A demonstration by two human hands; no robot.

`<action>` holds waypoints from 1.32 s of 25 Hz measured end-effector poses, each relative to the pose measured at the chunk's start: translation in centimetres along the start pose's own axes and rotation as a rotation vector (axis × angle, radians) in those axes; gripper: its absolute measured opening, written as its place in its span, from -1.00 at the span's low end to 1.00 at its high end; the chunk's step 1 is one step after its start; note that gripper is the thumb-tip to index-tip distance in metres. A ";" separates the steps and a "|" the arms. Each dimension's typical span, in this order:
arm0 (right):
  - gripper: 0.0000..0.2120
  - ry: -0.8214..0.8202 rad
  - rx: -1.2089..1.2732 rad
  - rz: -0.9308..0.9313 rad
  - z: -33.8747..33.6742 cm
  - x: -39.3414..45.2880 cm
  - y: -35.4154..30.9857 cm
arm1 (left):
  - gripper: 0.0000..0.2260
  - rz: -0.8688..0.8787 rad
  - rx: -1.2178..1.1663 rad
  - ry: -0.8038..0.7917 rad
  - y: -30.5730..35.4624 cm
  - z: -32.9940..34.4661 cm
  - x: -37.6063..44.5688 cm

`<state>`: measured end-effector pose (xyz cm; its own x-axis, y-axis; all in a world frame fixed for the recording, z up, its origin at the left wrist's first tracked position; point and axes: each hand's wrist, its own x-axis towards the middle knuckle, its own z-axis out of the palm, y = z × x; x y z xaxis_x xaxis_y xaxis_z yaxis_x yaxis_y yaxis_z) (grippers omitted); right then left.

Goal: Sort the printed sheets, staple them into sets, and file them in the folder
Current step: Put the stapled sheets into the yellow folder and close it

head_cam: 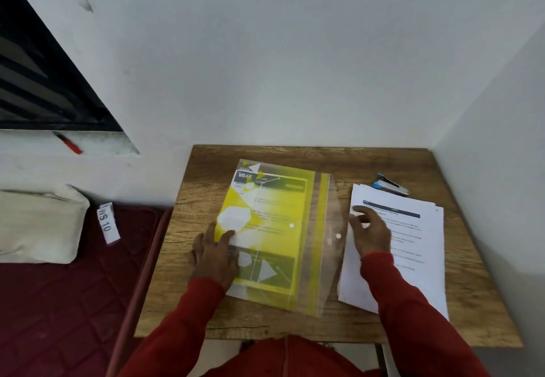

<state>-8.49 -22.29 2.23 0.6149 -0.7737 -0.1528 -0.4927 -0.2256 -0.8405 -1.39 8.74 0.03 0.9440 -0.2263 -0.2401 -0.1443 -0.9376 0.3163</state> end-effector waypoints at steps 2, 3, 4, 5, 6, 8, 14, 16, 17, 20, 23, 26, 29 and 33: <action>-0.78 0.132 -0.073 0.009 -3.0 0.8 2.1 | -0.58 0.137 0.001 0.051 2.4 0.6 -0.3; -0.74 0.166 -0.121 0.036 -4.3 0.9 3.0 | -0.61 0.243 -0.001 0.055 4.1 0.9 -0.6; -0.68 0.192 -0.210 0.076 -5.4 1.0 4.0 | -0.64 0.337 -0.016 0.038 6.1 1.3 -0.9; -0.60 0.202 -0.324 0.129 -6.1 1.0 5.1 | -0.65 0.399 -0.052 -0.008 8.1 2.0 -1.0; -0.50 0.203 -0.427 0.186 -6.9 0.8 6.0 | -0.65 0.435 -0.117 -0.074 10.2 2.5 -1.3; -0.34 0.175 -0.525 0.238 -7.8 0.2 8.0 | -0.62 0.451 -0.307 -0.213 14.2 3.5 -2.0; -0.39 0.049 -0.646 0.119 -8.2 -1.0 10.8 | -0.35 0.318 -0.436 -0.335 20.1 9.4 -1.9; -0.43 0.064 -0.642 0.027 -8.2 -1.3 11.4 | -0.52 0.176 -0.636 -0.283 20.8 9.3 -1.5; -0.42 0.077 -0.617 -0.021 -8.2 -1.5 11.7 | -0.62 0.103 -0.716 -0.256 21.2 8.8 -1.5; -0.36 0.077 -0.535 -0.064 -8.9 -1.3 12.4 | -0.85 0.004 -0.816 -0.228 22.7 7.8 -2.0; -0.31 0.122 -0.438 -0.114 -10.3 -0.8 11.6 | -0.93 0.100 -0.781 -0.164 23.2 6.6 -2.6; -0.16 0.149 -0.053 -0.120 -11.8 0.3 9.4 | -0.87 0.198 -0.815 -0.043 23.0 3.2 -2.7; -0.13 -0.124 0.597 0.020 -12.6 1.0 6.8 | -0.86 0.235 -0.979 -0.005 21.5 0.4 -2.3; -0.57 -0.321 0.926 0.096 -11.7 0.9 4.3 | -0.89 0.278 -1.039 0.057 20.0 -1.0 -1.8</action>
<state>-17.27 -30.90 4.63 0.8029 -0.5363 -0.2601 0.0438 0.4883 -0.8716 -5.69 -9.30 7.72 0.9334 -0.3587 -0.0050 -0.0586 -0.1663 0.9843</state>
